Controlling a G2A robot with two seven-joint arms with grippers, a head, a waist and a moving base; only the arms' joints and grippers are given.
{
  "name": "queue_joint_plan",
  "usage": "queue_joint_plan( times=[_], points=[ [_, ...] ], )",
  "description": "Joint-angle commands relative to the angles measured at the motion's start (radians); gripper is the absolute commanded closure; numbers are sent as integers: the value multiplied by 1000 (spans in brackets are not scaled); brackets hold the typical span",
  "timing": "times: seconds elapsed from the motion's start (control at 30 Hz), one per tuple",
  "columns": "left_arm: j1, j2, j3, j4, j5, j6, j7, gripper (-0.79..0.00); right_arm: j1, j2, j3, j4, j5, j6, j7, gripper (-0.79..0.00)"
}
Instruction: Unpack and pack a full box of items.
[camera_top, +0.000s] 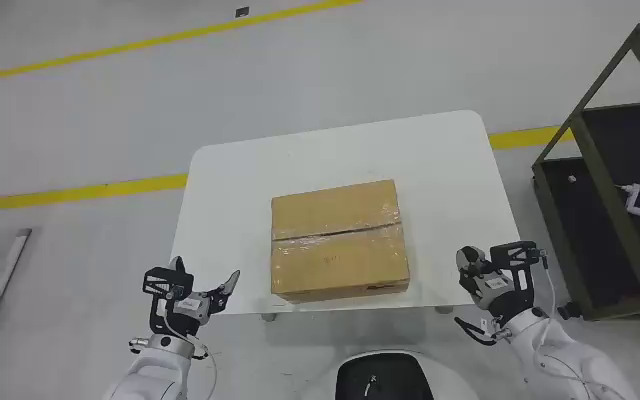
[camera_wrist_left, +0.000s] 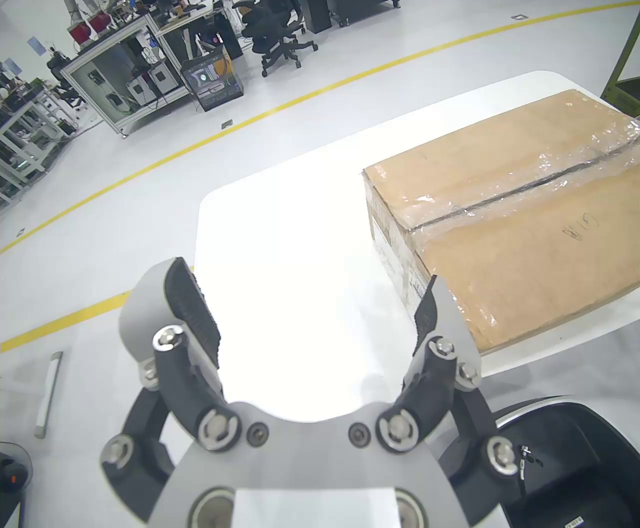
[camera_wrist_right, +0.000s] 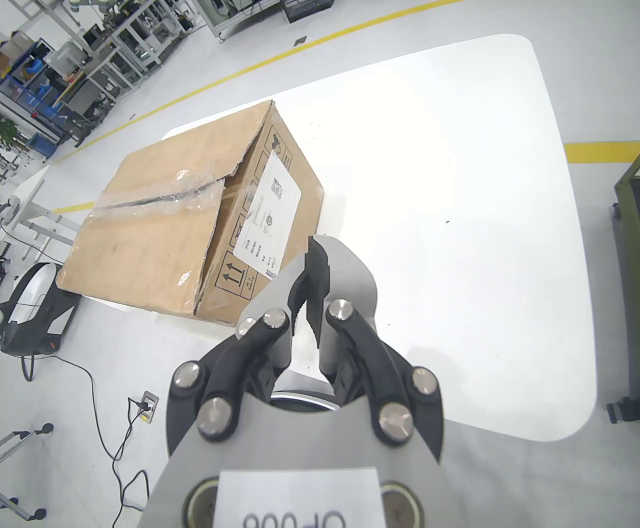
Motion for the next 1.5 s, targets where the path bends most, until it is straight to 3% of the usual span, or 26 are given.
queue_joint_plan(
  times=[0.0,1.17,1.2,1.47],
  points=[
    [0,0,0,0,0,0,0,-785,0,0,0,0,0,0,0,0],
    [0,0,0,0,0,0,0,-784,0,0,0,0,0,0,0,0],
    [0,0,0,0,0,0,0,-785,1,1,0,-1,-6,-5,-4,-785],
    [0,0,0,0,0,0,0,-785,-15,5,-3,-57,-95,3,-48,-785]
  ],
)
